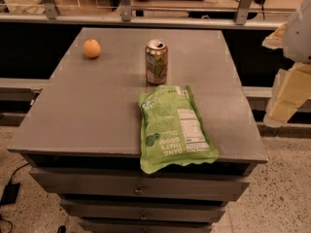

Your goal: Pick orange can

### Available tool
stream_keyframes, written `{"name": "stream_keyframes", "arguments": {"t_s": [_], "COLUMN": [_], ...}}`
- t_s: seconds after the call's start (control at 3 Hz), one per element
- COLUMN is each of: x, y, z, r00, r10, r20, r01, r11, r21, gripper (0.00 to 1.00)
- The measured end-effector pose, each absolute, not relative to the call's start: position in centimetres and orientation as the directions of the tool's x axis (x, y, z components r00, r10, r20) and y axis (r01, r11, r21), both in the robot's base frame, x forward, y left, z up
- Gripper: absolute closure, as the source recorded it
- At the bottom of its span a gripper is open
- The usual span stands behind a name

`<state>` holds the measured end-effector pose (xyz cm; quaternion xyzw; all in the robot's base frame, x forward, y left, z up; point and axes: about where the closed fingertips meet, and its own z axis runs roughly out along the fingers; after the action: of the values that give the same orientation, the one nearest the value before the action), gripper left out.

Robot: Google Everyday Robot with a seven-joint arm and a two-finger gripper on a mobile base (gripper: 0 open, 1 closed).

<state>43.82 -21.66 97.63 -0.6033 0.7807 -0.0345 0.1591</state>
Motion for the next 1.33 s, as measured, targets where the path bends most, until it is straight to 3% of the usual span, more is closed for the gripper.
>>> {"name": "stream_keyframes", "arguments": {"t_s": [0.33,0.67,1.0,1.33], "x": [43.8,47.8,55.3,59.7], "y": [-21.7,-20.8,-17.7,-15.3], "z": [97.6,98.6,101.1,103.1], "r00": [-0.221,-0.229,-0.215,-0.179], "r10": [-0.953,-0.899,-0.806,-0.752], "r20": [-0.207,-0.372,-0.551,-0.635], "r01": [-0.931,-0.927,-0.911,-0.888], "r11": [0.270,0.319,0.369,0.401], "r21": [-0.246,-0.198,-0.186,-0.225], "gripper": [0.00,0.00,0.00,0.00]}}
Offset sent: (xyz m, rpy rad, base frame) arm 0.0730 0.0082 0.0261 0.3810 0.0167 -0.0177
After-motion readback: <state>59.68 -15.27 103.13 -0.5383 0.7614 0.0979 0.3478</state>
